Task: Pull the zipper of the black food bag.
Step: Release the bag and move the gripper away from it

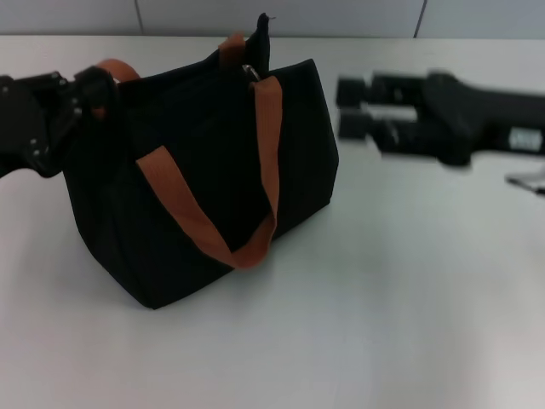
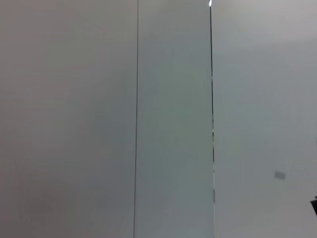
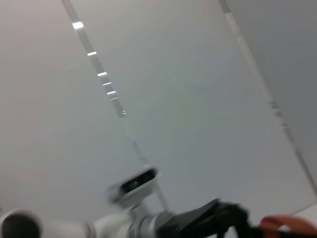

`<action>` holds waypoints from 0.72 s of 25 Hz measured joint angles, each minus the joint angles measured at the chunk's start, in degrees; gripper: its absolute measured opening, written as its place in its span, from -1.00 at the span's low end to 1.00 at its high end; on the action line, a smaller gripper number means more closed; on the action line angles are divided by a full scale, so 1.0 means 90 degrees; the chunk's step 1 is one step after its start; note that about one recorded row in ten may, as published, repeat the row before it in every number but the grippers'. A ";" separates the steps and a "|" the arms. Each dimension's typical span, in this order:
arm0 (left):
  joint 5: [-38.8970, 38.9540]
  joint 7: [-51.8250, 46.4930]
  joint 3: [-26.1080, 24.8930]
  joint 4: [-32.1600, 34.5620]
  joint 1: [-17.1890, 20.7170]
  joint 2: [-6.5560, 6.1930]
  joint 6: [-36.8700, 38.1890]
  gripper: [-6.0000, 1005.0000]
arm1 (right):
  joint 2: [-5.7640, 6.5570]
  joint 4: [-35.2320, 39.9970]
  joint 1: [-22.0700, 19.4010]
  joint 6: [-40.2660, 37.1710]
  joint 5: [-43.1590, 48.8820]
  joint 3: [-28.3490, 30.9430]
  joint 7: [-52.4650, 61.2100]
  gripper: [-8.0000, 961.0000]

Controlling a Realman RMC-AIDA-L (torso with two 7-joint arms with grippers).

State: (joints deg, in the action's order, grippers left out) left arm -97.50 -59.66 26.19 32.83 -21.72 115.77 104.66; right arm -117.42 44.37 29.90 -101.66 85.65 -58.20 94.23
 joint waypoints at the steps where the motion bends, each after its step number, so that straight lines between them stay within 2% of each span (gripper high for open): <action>1: -0.0137 -0.0143 0.0000 0.0030 0.0070 -0.0045 -0.0018 -0.84 | 0.0064 -0.0283 0.0001 -0.0134 0.0076 0.0007 -0.0356 0.08; 2: -0.0223 -0.0271 -0.0001 0.0048 0.0119 -0.0090 -0.0021 -0.83 | 0.0136 -0.0647 -0.0011 -0.0233 0.0290 -0.0009 -0.0961 0.13; 5: -0.0293 -0.0467 -0.0008 0.0059 0.0178 -0.0173 -0.0013 -0.75 | 0.0150 -0.0829 -0.0033 -0.0250 0.0547 -0.0014 -0.1326 0.26; 8: -0.0359 -0.1085 0.0003 0.0153 0.0220 -0.0445 0.0215 -0.55 | 0.0078 -0.1047 0.0003 -0.0156 0.1060 0.0010 -0.1759 0.37; 9: -0.0359 -0.1085 0.0003 0.0153 0.0220 -0.0445 0.0215 -0.48 | 0.0078 -0.1047 0.0003 -0.0156 0.1060 0.0010 -0.1759 0.39; 10: -0.0379 -0.1255 0.0011 0.0209 0.0213 -0.0514 0.0321 -0.41 | 0.0055 -0.1100 0.0020 -0.0107 0.1162 0.0008 -0.1846 0.41; 12: -0.0435 -0.1757 0.0022 0.0484 0.0194 -0.0685 0.0777 -0.22 | -0.0005 -0.1198 0.0047 0.0061 0.1269 -0.0029 -0.2081 0.45; 13: -0.0435 -0.1757 0.0022 0.0484 0.0194 -0.0685 0.0777 -0.13 | -0.0005 -0.1198 0.0047 0.0061 0.1269 -0.0029 -0.2081 0.45; 17: -0.0583 -0.2575 0.0281 0.1129 0.0169 -0.0862 0.1145 0.23 | -0.0084 -0.1259 0.0052 0.0267 0.1347 -0.0054 -0.2288 0.45; 18: -0.0583 -0.2575 0.0281 0.1129 0.0169 -0.0862 0.1145 0.31 | -0.0093 -0.1267 0.0052 0.0306 0.1371 -0.0057 -0.2311 0.45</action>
State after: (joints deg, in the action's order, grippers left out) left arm -102.74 -82.84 28.73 43.00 -20.20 108.02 114.97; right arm -118.25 32.97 30.37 -98.91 97.99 -58.71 73.43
